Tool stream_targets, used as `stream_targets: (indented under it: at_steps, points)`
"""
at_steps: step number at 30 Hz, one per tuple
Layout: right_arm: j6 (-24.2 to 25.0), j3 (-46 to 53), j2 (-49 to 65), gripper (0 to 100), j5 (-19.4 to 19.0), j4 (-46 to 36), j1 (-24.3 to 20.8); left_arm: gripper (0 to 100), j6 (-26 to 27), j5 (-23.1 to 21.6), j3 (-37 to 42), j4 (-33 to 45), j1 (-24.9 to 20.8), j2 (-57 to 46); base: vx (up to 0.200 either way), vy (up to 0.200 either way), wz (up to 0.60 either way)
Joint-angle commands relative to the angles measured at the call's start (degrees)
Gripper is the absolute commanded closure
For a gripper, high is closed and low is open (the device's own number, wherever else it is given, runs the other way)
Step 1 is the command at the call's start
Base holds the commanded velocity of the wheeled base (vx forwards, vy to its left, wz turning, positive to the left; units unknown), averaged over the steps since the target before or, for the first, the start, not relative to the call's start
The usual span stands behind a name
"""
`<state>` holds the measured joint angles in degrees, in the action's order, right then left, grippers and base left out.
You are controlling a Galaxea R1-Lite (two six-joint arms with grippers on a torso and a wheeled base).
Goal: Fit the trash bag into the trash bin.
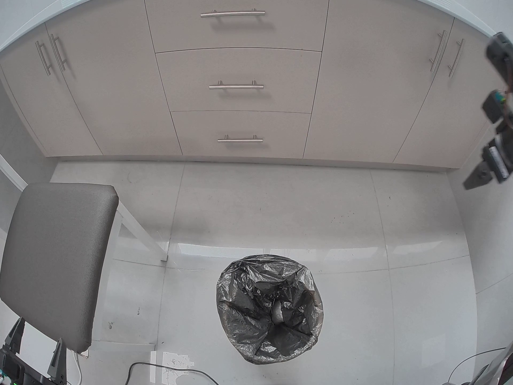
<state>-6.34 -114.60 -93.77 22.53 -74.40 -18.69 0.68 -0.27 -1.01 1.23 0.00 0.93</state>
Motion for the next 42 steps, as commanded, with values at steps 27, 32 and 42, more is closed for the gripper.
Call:
stream_targets:
  at_steps: [27, 32, 42]
  points:
    - [-10.6, 0.0, 91.1, 0, 2.3, -9.5, 17.9, 0, 0.1, 0.0, 0.7, 0.0, 0.0, -0.9, 0.0, 0.0, 0.0]
    - [-10.7, 0.0, 93.8, 0, 2.7, -11.7, 19.0, 0, 0.1, 0.0, 0.7, 0.0, 0.0, -0.9, 0.0, 0.0, 0.0]
    - [-7.0, 0.0, 93.8, 0, -17.3, -10.4, 18.7, 0, 0.0, 0.0, 0.7, 0.0, 0.0, -0.9, 0.0, 0.0, 0.0]
